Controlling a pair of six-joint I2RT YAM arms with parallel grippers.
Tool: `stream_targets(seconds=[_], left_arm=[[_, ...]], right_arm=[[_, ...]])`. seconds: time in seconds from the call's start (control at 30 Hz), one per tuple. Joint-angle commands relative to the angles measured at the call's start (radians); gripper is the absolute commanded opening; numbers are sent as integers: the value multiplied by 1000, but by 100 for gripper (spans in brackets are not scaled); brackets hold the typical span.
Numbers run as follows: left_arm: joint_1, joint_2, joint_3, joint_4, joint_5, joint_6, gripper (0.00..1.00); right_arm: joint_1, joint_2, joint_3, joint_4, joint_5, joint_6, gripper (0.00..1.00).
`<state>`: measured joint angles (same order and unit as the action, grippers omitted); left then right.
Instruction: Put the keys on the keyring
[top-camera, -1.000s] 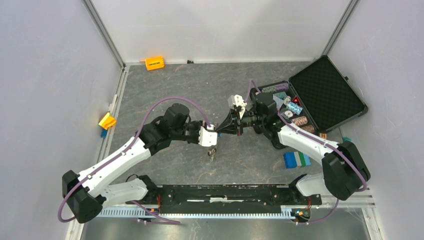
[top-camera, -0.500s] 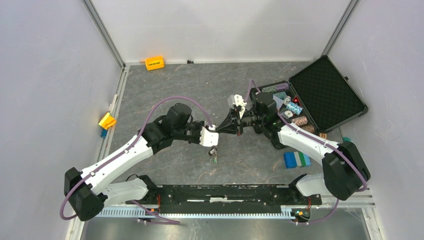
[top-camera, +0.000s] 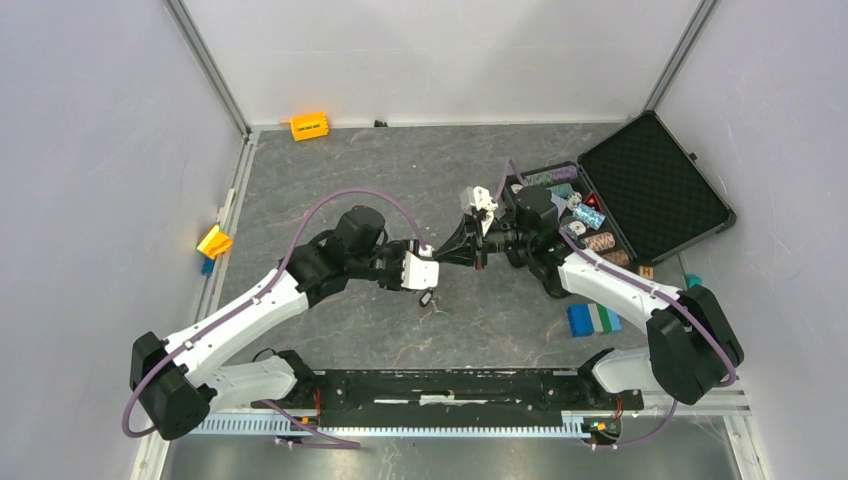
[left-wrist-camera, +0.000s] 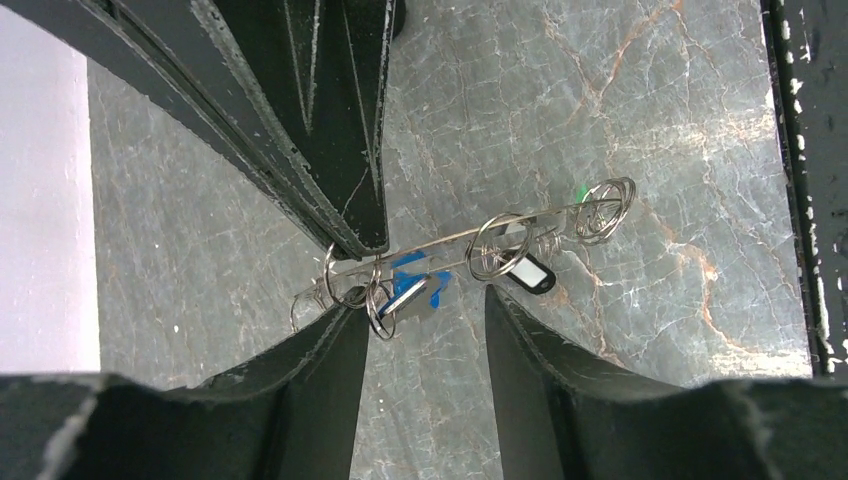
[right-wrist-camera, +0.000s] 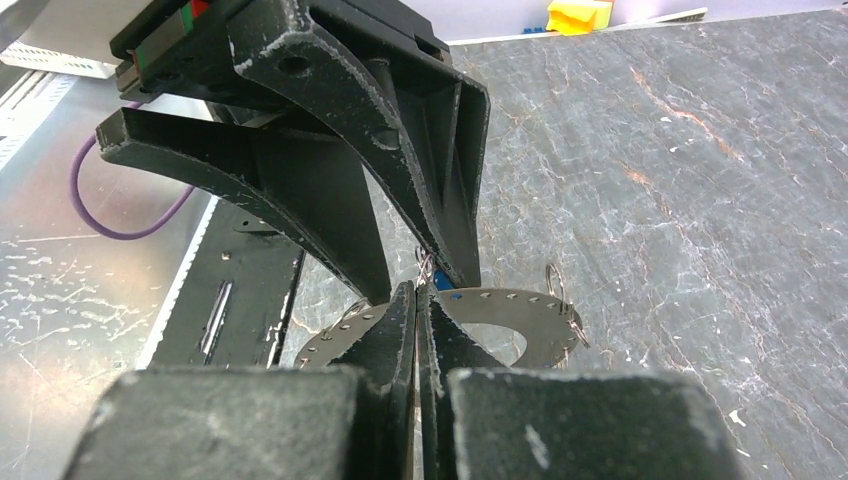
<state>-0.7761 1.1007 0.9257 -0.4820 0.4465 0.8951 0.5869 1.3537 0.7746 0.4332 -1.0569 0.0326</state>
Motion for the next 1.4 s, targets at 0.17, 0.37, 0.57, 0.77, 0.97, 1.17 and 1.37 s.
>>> stream_targets(seconds=[0.17,0.37,0.57,0.77,0.97,1.17,1.37], left_arm=[[0,-48,14,-14,-57,-20,54],[1,-44,-10,-8,-18,42,45],[0,7,26,0,1,41,41],[0,-2,16,-4,34,35,30],[0,5,5,2,73,35,32],[-3,19,-9,2,68,59,31],[-3,42,-14,1,23,84,18]], right_arm=[[-1,-40,16,27,16,-25,0],[1,-31,18,42,9,-12,0],[0,-33,14,55,8,1,0],[-1,-35,13,55,14,1,0],[-1,-32,9,77,16,21,0],[-1,-35,9,78,17,21,0],[0,-35,7,82,9,24,0]])
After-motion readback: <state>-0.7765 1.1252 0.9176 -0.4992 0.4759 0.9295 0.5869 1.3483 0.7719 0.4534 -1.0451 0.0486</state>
